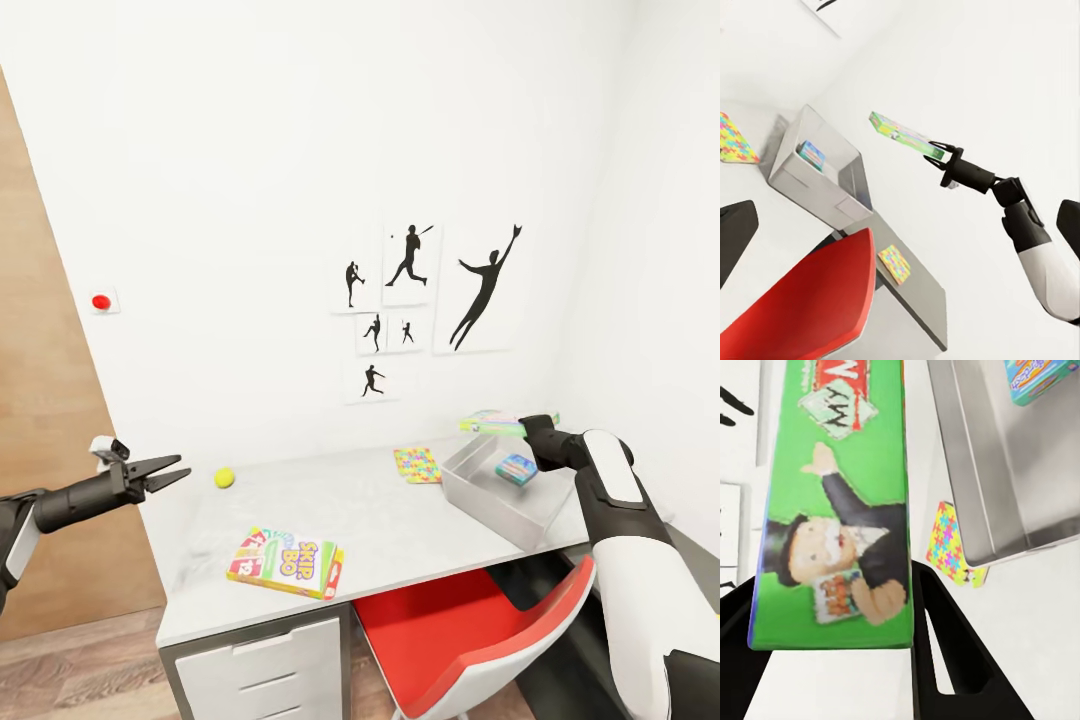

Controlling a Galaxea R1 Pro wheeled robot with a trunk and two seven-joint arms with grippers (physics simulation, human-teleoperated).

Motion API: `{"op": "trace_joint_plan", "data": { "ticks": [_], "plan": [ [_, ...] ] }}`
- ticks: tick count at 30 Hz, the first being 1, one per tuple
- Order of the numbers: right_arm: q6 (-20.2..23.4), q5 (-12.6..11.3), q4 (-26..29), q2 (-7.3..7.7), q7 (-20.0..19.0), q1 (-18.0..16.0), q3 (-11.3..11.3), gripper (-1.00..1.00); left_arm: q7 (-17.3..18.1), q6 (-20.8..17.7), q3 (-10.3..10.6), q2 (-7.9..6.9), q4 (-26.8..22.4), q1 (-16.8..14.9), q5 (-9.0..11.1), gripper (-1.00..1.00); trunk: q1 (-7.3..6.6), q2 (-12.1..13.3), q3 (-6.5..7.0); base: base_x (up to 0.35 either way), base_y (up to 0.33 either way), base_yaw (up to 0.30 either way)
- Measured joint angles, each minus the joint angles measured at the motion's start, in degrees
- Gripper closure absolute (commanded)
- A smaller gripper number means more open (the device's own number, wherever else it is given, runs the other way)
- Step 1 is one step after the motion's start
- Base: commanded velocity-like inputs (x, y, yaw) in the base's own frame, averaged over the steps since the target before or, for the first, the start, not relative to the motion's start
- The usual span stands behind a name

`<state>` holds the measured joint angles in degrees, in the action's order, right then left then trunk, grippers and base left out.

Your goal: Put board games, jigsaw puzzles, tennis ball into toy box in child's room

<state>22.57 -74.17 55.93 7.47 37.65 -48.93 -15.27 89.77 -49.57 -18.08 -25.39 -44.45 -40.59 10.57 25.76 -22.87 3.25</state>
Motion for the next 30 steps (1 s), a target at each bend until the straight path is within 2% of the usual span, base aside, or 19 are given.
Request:
{"op": "trace_joint_plan", "data": {
  "ticks": [2, 5, 8, 19, 25, 30],
  "plan": [
    [-0.04, -0.02, 0.0, 0.0, -0.01, 0.0, 0.02, 1.0, 0.0, -0.84, 0.03, -0.06, 0.23, 0.0, -0.04, -1.0, 0.0, 0.0, 0.0, 0.002, 0.001, 0.0],
    [-0.05, -0.01, 0.0, 0.0, -0.01, 0.0, 0.04, 1.0, -0.01, -4.37, 0.05, -0.11, 0.96, 0.0, -0.12, -1.0, 0.0, 0.0, 0.0, 0.0, 0.0, 0.0],
    [-0.05, -0.02, -0.01, 0.0, -0.01, 0.0, 0.01, 1.0, -0.01, -5.56, 0.03, -0.05, 2.28, 0.0, -0.22, -1.0, 0.0, 0.0, 0.0, 0.0, 0.0, 0.0],
    [0.03, -0.09, -1.56, -0.05, -0.7, 0.0, 0.22, 1.0, -0.01, -5.89, 0.13, -0.02, 3.02, 0.0, -0.16, -1.0, 0.0, 0.0, 0.0, 0.0, 0.0, 0.0],
    [0.13, -0.17, -2.44, -0.69, -3.72, 0.0, 0.25, 1.0, -0.01, -5.84, 0.15, -0.01, 3.02, 0.0, -0.16, -1.0, 0.0, 0.0, 0.0, 0.0, 0.0, 0.0],
    [0.01, 0.0, -3.44, -0.99, -4.57, 0.0, 0.17, 1.0, -0.01, -5.81, 0.22, -0.01, 2.89, 0.0, -0.15, -1.0, 0.0, 0.0, 0.0, 0.0, 0.0, 0.0]
  ]
}}
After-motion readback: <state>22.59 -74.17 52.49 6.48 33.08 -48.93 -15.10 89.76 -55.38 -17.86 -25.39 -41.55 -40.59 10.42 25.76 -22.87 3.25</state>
